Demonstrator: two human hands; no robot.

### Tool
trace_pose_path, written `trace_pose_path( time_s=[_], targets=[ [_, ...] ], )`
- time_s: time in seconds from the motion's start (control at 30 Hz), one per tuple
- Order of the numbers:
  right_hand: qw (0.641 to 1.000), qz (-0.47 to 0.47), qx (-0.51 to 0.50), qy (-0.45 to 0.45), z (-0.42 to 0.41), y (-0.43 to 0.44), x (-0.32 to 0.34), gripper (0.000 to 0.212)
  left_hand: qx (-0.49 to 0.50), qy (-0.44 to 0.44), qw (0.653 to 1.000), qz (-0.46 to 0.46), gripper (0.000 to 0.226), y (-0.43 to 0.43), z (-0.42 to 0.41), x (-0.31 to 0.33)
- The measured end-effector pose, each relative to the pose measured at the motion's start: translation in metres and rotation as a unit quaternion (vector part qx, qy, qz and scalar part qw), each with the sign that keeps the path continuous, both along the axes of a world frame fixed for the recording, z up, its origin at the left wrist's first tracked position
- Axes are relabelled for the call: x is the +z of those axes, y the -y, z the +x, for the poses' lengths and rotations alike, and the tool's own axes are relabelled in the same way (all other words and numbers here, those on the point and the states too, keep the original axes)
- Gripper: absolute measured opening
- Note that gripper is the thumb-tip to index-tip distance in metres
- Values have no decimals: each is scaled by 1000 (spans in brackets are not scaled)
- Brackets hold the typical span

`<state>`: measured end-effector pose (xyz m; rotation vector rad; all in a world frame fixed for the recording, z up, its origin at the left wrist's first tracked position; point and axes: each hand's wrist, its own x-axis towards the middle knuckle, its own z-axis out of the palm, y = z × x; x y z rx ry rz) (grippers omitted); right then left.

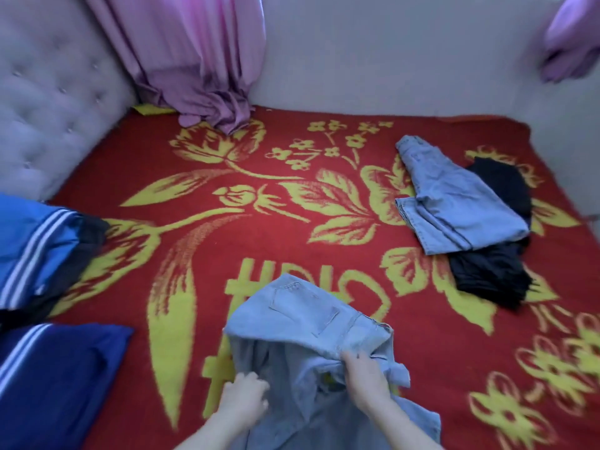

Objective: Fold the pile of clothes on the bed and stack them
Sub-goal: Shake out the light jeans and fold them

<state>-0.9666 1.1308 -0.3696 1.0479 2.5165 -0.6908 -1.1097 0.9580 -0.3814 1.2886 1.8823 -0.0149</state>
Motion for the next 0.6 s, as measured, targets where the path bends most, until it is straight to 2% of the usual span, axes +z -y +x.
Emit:
trace_pose_path(
  time_s=[0.03, 0.07, 0.1, 0.2, 0.27, 0.37, 0.4, 0.43, 0.5, 0.6],
  targets=[
    [999, 34, 15, -11, -5, -3, 23, 20, 54, -115, 992, -11, 34, 9, 9, 12],
    [997, 66, 36, -18, -10, -6, 44, 17, 101, -193, 976, 22, 38, 4, 6, 32],
    [992, 105, 66, -20, -15, -9, 64, 17, 133, -219, 963, 82, 44, -9, -2, 49],
    [963, 202, 171, -39, -30, -10, 122, 38, 154, -244, 948, 131, 64, -32, -4, 107],
    [929, 270, 237, -91, -36, -5, 164, 37, 164, -228, 945, 168, 70, -37, 0, 139],
    [834, 374, 341, -221, -40, -8, 215, 37, 218, -187, 921, 263, 72, -39, -1, 183],
    [802, 388, 369, -266, -39, -10, 231, 30, 241, -156, 910, 298, 71, -39, 0, 198],
    [765, 405, 388, -317, -39, -13, 247, 24, 261, -121, 895, 341, 68, -39, 2, 214],
    [721, 421, 380, -397, -39, -12, 285, 27, 279, -68, 850, 442, 50, -38, 6, 252],
    [694, 399, 310, -513, -45, -8, 342, 29, 289, -55, 774, 561, 36, -41, 6, 314]
  ],
)
